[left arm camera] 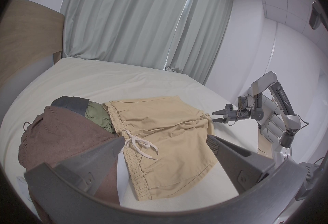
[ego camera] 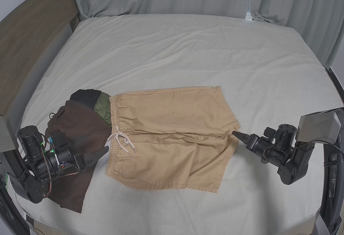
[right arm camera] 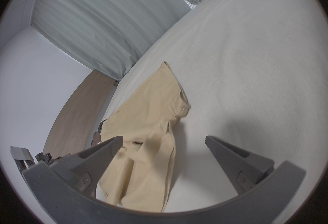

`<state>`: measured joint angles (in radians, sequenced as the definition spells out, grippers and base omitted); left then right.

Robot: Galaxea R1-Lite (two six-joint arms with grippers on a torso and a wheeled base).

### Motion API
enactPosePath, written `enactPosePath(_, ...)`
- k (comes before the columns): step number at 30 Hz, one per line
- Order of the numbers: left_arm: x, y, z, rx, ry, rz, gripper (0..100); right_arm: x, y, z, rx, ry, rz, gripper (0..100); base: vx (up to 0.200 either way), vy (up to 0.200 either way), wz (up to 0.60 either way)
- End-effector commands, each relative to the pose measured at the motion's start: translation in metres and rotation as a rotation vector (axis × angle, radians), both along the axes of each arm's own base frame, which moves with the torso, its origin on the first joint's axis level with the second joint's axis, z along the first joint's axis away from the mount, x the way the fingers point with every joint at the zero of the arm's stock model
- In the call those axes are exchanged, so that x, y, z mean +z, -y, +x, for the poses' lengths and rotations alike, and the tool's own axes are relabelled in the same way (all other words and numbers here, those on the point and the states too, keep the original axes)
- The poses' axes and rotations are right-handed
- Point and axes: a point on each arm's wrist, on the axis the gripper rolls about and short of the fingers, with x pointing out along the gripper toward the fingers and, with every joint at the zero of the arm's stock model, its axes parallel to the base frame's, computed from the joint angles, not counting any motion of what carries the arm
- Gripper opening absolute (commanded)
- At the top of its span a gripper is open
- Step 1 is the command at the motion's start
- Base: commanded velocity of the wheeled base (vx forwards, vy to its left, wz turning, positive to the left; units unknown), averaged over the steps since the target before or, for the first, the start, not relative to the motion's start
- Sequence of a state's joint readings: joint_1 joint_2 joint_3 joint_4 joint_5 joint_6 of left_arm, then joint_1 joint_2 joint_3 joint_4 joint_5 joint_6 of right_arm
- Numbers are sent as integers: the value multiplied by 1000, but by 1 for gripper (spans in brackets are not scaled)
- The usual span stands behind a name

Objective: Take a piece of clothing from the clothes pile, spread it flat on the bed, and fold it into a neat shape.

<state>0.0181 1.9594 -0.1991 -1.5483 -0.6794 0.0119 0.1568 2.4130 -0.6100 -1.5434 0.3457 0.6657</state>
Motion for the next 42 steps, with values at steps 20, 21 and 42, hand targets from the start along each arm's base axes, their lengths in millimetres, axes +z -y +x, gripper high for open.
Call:
enactPosePath(20,0,-1,0,3,1,-1,100,-21,-38,-82,303,-209,-117,100,0,0,0)
enactPosePath(21,1,-1,0,3,4,0,100,-22,-40,-82,307,-212,-117,100,0,0,0)
enactPosePath(42,2,-1,1,5,9,-1,100,-47,-64,-88,380,-270,-129,100,0,0,0)
